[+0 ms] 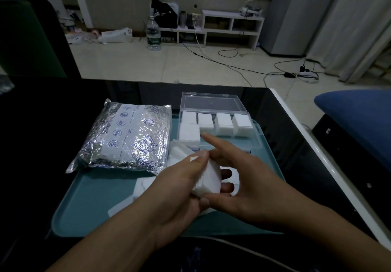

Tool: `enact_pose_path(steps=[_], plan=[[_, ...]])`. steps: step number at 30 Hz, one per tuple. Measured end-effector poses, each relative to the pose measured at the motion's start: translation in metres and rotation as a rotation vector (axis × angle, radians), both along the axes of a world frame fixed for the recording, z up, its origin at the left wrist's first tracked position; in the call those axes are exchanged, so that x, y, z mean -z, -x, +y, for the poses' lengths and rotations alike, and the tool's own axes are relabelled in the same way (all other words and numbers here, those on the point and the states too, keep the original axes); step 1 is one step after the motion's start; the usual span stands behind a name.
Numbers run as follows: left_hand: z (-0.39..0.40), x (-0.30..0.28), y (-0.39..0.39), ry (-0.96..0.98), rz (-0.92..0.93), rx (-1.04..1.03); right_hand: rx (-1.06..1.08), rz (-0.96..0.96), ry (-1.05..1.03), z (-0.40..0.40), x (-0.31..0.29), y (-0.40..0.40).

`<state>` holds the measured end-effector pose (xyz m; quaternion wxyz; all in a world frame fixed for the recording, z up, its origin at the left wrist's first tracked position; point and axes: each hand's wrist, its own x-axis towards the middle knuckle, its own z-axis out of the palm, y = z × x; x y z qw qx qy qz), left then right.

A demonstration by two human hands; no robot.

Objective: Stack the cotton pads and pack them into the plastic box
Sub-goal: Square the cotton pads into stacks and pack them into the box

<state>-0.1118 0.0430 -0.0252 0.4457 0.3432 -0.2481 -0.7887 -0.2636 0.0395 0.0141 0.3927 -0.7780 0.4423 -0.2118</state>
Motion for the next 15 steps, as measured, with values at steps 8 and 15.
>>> enact_pose_path(steps=[8, 15], plan=[[0.0004, -0.0013, -0.0005, -0.014, -0.010, -0.031, -0.015, -0.030, -0.021, 0.0015, -0.0030, 0.0004], [-0.0006, -0.0030, -0.0010, -0.075, 0.090, -0.048, 0.006, -0.016, 0.026, 0.0001, 0.0002, 0.0005]])
